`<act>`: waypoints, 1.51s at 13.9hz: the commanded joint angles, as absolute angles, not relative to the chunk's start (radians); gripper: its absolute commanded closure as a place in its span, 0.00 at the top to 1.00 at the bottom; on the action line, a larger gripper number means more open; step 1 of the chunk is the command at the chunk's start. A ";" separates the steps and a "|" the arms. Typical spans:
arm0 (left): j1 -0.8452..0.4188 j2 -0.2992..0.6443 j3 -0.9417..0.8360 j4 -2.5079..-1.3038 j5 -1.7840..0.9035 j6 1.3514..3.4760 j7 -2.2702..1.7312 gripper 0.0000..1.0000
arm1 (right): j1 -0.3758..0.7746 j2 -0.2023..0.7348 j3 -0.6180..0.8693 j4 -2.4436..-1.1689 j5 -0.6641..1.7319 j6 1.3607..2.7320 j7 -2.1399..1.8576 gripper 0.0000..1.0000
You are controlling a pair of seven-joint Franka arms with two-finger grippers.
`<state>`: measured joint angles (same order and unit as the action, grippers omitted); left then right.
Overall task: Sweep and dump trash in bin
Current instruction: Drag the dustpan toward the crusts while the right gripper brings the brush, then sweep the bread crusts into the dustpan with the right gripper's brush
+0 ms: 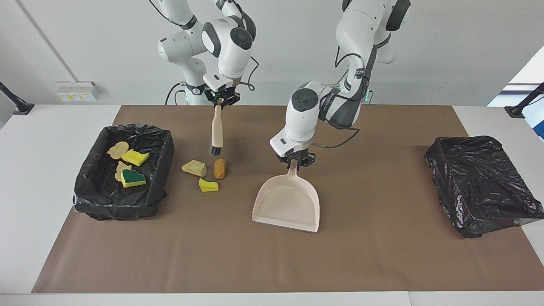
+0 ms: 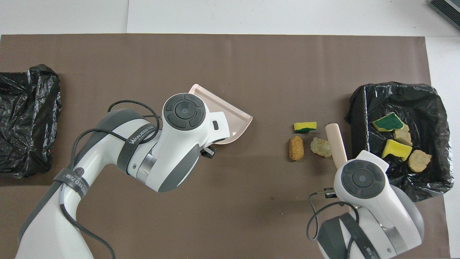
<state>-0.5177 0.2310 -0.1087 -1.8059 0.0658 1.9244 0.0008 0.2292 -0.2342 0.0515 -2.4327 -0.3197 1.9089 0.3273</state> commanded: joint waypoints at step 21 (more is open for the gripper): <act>-0.548 0.040 -0.115 -2.140 0.227 2.033 0.641 0.00 | 0.241 -0.129 0.066 -2.241 -0.104 1.738 0.189 0.00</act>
